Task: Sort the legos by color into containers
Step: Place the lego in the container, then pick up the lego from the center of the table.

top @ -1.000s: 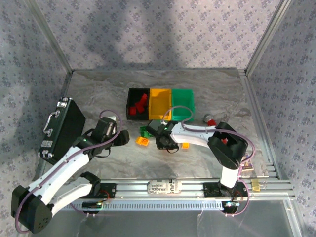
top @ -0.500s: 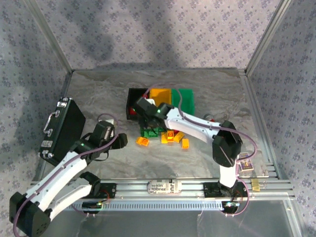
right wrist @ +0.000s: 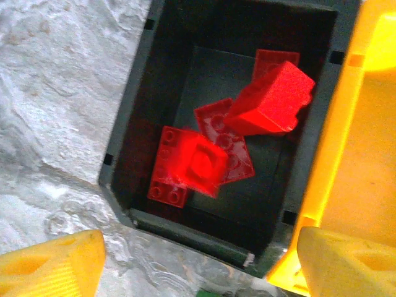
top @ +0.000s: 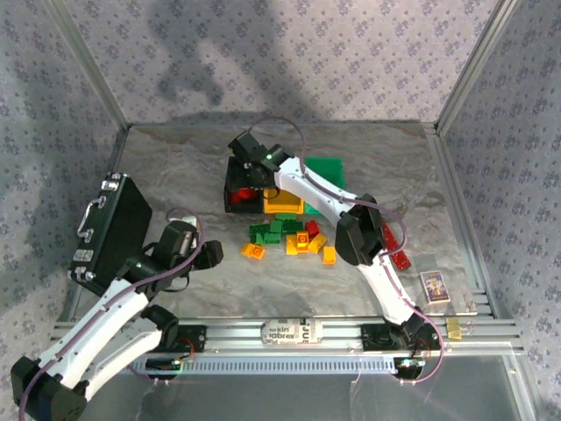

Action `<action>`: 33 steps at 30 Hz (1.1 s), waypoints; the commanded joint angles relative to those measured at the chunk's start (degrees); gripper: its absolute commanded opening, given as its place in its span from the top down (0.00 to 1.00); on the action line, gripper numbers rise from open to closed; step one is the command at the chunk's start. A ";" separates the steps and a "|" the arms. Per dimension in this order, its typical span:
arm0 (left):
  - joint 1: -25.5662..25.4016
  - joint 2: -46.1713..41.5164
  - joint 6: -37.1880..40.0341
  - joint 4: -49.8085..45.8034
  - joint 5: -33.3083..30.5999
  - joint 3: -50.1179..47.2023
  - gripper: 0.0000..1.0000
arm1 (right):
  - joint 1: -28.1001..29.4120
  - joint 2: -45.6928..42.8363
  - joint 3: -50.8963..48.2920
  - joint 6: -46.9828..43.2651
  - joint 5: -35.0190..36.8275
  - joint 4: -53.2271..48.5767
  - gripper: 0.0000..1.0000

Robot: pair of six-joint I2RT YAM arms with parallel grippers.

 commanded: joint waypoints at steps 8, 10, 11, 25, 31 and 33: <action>-0.81 1.11 -0.25 0.27 0.80 0.43 0.33 | 0.88 -20.16 -21.03 0.82 6.68 -0.67 0.35; -0.81 1.65 -0.25 0.95 1.02 0.23 0.33 | 0.51 -23.96 -27.02 1.57 7.59 -0.18 0.39; -0.80 1.98 -0.28 1.32 1.15 0.14 0.33 | 0.24 -25.78 -30.05 1.99 8.02 0.10 0.39; -2.20 5.08 -0.64 3.94 1.42 -0.73 0.33 | -6.29 -38.65 -56.02 1.52 6.06 6.12 0.41; -3.06 5.59 -0.85 3.94 1.16 -0.52 0.34 | -8.20 -36.24 -58.58 -0.07 4.28 8.50 0.39; -3.25 5.76 -0.90 3.73 0.91 -0.38 0.33 | -8.06 -34.88 -58.85 -0.30 3.93 9.08 0.39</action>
